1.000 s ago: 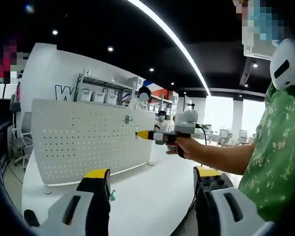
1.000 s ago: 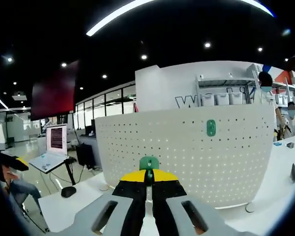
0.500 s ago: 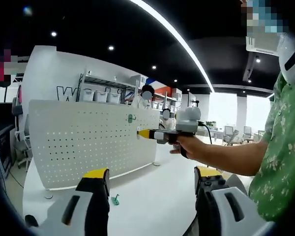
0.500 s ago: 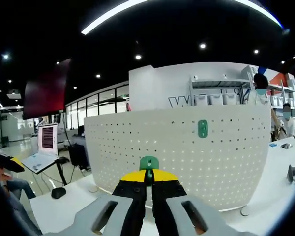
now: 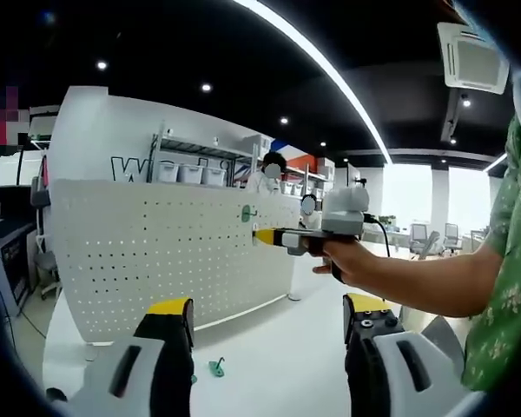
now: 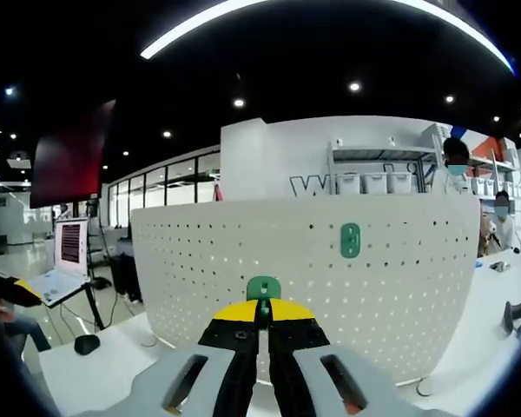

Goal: Insert the hook assembly into the mounting plate slot until the hook locks in place.

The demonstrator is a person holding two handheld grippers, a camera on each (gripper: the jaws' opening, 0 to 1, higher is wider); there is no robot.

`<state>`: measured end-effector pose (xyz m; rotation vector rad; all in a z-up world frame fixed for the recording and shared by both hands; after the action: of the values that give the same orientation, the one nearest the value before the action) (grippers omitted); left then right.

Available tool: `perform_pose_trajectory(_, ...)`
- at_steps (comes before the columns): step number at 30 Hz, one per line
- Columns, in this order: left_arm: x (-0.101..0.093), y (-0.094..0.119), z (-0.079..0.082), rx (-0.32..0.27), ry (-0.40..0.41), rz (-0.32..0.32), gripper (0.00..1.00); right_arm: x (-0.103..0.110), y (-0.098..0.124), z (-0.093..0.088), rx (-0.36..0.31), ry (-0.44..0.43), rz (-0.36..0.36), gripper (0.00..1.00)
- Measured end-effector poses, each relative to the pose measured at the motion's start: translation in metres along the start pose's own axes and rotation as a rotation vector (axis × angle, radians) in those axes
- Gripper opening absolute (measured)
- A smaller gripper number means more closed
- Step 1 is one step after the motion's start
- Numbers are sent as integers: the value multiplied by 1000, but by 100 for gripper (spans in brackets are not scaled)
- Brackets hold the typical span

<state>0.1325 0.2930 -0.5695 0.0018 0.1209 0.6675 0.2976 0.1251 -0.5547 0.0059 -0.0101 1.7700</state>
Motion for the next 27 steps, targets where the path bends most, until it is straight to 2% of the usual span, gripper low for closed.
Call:
perform_pose_trajectory(16,5,-24,-10,34,-18,4,71,-14,-23,24,-56,45,-60,2)
perform_pose_trajectory(27,7,-35,-14,51,-24,-8,71,-24,-37,30,-72,80,-91,2)
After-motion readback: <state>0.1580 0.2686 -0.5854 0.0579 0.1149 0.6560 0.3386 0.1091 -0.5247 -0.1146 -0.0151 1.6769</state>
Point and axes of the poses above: the point that each gripper's makers call its tool centre point, and the gripper's own axes: y roughly backward along the fingers, x roughly to its left, z roughly out of its top, the point moved 1 cm from there along y, roughly backward along the fingers, and after that the axes turned 7 degrees about -z, right-handed, at the moved point
